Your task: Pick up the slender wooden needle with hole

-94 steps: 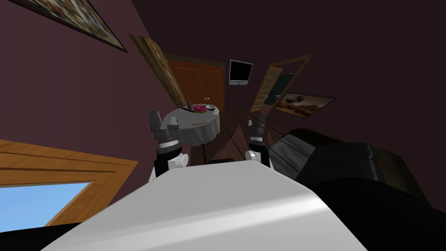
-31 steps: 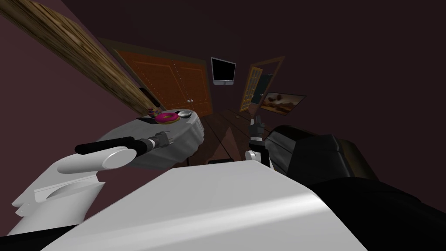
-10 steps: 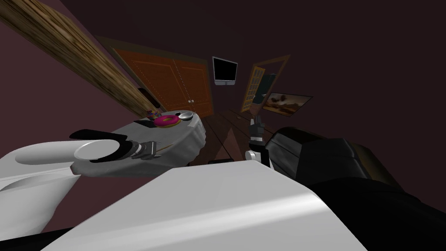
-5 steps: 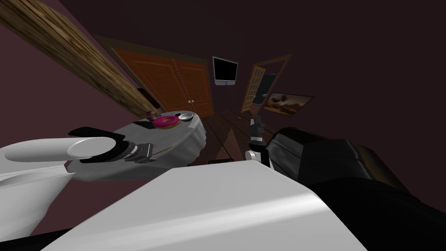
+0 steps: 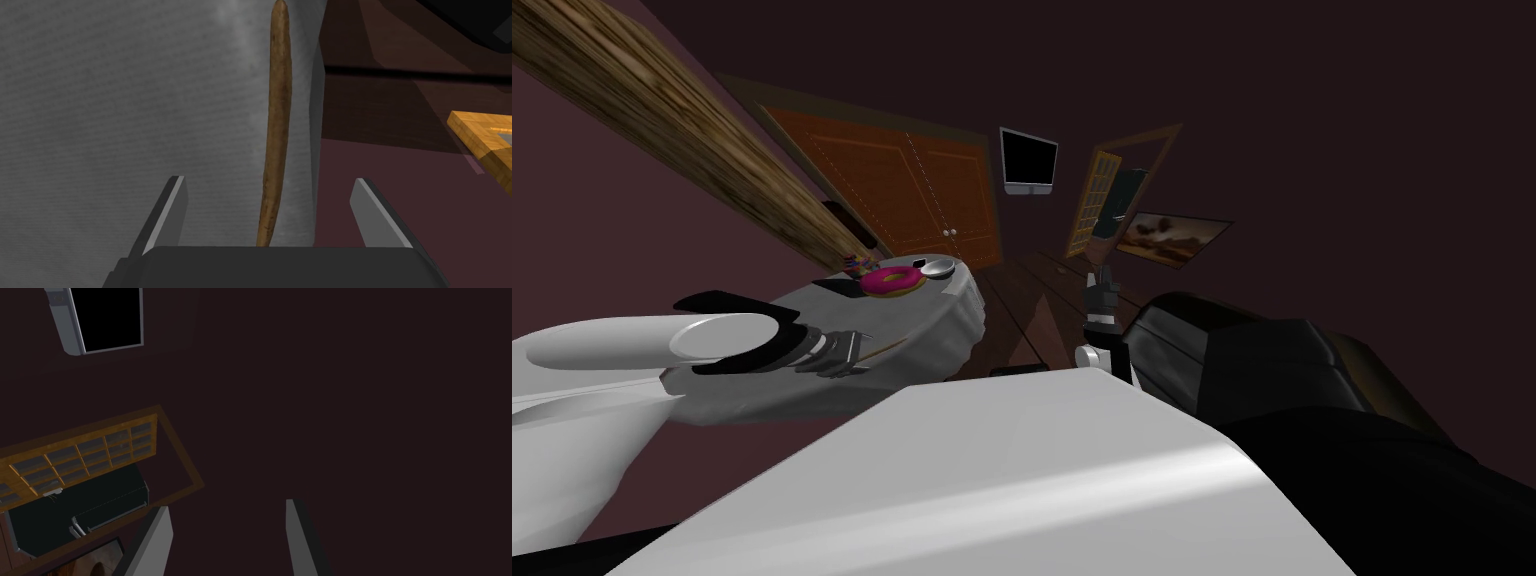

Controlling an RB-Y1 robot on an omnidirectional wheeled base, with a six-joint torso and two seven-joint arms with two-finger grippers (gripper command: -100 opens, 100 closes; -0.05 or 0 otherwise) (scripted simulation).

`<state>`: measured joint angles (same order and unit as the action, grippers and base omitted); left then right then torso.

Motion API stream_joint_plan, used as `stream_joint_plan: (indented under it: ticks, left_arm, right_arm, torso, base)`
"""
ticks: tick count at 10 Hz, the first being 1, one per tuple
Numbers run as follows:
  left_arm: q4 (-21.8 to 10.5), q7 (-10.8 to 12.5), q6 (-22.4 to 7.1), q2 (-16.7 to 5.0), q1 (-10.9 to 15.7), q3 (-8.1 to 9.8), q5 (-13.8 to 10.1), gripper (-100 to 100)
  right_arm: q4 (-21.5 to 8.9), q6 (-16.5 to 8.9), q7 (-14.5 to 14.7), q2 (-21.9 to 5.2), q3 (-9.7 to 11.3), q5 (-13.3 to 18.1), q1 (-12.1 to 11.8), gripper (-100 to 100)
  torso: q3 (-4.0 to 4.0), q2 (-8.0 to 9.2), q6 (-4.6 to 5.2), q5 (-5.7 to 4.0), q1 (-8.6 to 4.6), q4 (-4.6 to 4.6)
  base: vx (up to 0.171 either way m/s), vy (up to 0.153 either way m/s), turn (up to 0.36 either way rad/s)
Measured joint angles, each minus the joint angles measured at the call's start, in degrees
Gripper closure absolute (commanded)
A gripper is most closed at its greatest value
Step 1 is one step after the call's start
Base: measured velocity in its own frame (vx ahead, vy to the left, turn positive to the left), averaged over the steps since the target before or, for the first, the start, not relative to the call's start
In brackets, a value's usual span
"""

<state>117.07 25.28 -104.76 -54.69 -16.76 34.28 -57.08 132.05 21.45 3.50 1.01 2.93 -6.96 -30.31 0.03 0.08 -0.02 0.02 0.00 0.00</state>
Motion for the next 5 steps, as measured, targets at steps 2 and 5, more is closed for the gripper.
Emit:
stream_joint_plan:
  ticks: [2,5]
  left_arm:
    - [-2.1,-1.4,2.1,0.7,-0.3,-1.01,1.5,-100]
    - [-2.2,-1.6,2.3,0.8,-0.3,-1.06,1.5,100]
  right_arm:
    - [0.0,0.0,0.0,0.0,0.0,0.0,0.0,0]
    - [0.0,0.0,0.0,0.0,0.0,0.0,0.0,0]
  torso:
    - [0.02,0.04,-0.01,-0.01,-0.02,0.01]
    - [0.00,-0.01,0.01,0.01,0.04,0.00]
  base:
    - [-0.009,-0.007,-0.027]
    - [0.000,0.000,0.000]
